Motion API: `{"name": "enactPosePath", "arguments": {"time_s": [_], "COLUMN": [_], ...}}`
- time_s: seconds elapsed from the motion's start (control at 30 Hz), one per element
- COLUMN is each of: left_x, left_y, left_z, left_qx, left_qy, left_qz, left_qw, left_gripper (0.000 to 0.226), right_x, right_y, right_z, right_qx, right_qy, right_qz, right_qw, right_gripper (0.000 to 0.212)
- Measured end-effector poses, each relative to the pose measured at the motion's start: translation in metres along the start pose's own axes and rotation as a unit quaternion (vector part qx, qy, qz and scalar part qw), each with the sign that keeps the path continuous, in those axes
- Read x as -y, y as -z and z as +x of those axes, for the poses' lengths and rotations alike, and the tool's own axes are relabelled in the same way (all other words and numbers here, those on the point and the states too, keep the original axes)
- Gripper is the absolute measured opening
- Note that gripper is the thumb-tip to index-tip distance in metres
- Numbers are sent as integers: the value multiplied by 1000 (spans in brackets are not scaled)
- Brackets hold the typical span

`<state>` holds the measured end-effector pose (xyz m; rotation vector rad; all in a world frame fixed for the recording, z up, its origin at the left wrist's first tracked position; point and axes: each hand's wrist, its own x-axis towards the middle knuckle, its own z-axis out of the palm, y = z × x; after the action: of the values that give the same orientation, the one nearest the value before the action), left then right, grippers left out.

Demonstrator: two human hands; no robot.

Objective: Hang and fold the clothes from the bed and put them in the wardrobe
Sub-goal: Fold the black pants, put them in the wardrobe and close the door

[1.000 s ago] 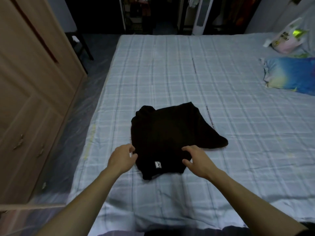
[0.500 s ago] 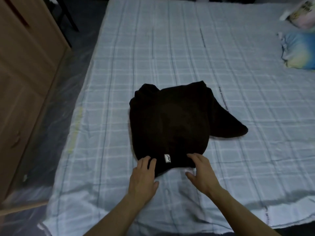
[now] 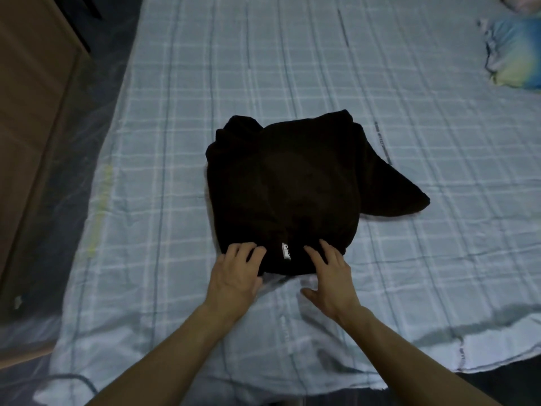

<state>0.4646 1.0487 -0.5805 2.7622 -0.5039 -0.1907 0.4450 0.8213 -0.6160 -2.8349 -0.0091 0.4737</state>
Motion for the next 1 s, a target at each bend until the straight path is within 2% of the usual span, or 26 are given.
{"name": "enactPosePath", "arguments": {"time_s": [0.13, 0.27, 0.47, 0.57, 0.73, 0.87, 1.0], "left_x": [-13, -39, -87, -110, -134, -144, -155], "left_y": [52, 111, 211, 253, 314, 364, 418], "left_z": [3, 8, -1, -17, -49, -73, -102], "left_qx": [-48, -117, -211, -230, -247, -238, -243], "left_qy": [-11, -10, -4, -18, -27, -57, -100], "left_qz": [-42, -87, -94, -83, -94, -109, -106], "left_qw": [998, 989, 973, 969, 964, 963, 959], "left_gripper": [47, 42, 37, 34, 26, 22, 23], "right_x": [3, 15, 27, 29, 31, 35, 50], "right_y": [22, 64, 152, 196, 270, 330, 387], "right_z": [-15, -30, -62, -84, -126, -162, -205], "right_qx": [-28, -78, -192, -218, -274, -326, -354], "right_qy": [17, 29, 37, 40, 77, 106, 150], "right_qz": [16, 39, 95, 127, 201, 213, 207], "right_qw": [999, 996, 976, 967, 937, 915, 900], "right_gripper": [98, 96, 70, 52, 12, 5, 9]}}
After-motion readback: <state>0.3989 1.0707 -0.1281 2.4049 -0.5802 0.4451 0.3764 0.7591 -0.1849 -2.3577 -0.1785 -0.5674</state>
